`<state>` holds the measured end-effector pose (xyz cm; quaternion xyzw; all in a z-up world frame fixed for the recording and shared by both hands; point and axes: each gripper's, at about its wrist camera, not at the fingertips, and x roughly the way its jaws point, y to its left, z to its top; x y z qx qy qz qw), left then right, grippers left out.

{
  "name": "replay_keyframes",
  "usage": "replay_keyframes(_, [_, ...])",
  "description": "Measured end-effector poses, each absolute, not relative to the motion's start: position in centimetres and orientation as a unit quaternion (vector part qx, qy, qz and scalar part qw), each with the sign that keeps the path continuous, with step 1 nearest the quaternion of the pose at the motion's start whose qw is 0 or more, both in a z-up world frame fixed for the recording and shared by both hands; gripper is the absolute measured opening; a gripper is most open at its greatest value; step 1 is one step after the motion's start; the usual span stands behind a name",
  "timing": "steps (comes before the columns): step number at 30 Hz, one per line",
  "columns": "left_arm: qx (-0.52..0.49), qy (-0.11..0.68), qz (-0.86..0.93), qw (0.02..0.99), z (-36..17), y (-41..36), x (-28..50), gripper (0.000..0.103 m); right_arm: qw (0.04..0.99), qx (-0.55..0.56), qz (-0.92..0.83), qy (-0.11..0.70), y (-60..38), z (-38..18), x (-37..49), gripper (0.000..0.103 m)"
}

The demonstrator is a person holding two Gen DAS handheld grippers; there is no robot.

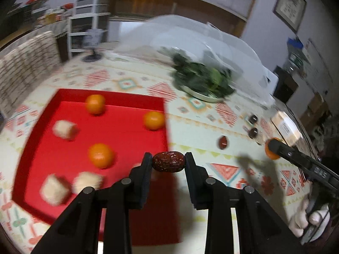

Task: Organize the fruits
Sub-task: 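Close the left tool on the red date while the right tool holds its orange, then release the date into the red tray with the left tool while the right tool drops its orange there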

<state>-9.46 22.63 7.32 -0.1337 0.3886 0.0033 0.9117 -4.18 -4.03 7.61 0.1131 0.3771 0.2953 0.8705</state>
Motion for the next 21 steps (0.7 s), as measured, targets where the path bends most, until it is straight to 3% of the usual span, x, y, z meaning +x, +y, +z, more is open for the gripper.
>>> replay_keyframes(11, [-0.203,0.380,0.065,0.900,5.4,32.3,-14.0,0.030,0.834,0.062,0.368,0.405,8.1,7.7,-8.1,0.039])
replay_keyframes(21, [-0.235,0.364,0.082,0.898,5.5,35.8,-15.2,0.032,0.812,0.011,0.391,0.433,15.0,5.2,-10.2,0.039])
